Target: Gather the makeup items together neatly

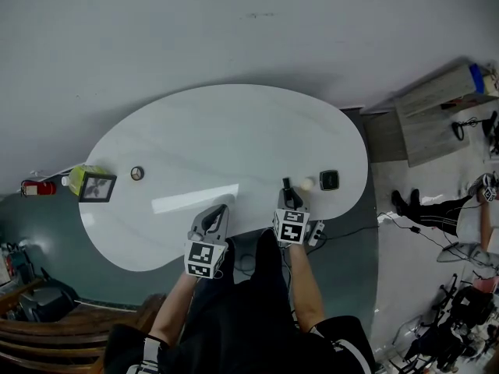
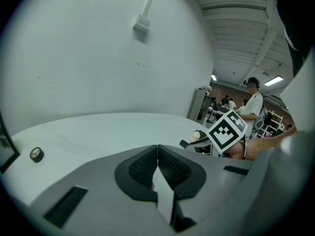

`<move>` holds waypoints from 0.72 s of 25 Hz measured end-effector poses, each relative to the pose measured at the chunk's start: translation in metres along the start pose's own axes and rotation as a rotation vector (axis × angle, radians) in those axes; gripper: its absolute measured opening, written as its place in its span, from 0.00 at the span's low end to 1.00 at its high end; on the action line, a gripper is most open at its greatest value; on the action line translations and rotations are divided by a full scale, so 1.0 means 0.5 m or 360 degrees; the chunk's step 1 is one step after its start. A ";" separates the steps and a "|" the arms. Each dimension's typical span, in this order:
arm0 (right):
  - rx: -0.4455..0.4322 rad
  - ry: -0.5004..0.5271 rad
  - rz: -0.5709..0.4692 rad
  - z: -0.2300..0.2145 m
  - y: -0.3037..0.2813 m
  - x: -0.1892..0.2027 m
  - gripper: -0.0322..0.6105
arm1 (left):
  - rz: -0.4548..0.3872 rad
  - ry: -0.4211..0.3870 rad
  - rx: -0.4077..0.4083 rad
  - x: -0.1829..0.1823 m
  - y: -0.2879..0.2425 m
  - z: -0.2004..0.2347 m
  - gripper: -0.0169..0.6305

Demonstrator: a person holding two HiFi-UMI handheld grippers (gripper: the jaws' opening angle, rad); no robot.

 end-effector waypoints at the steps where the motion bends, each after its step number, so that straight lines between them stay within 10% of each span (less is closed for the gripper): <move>1: -0.0005 -0.0004 0.0000 0.000 -0.001 0.001 0.22 | -0.0001 -0.0001 -0.0001 0.000 0.001 0.001 0.06; 18: -0.0061 -0.0052 -0.0057 0.005 0.018 -0.006 0.25 | -0.0012 -0.0009 -0.0014 -0.008 0.019 -0.004 0.06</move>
Point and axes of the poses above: the fingertips, and each gripper's own axes: y backward along the fingers, z to its left, x out of its underside, the point moved 5 cm from there along y, backward along the fingers, and after that the axes turned 2 degrees about z, right-handed, at the moved point
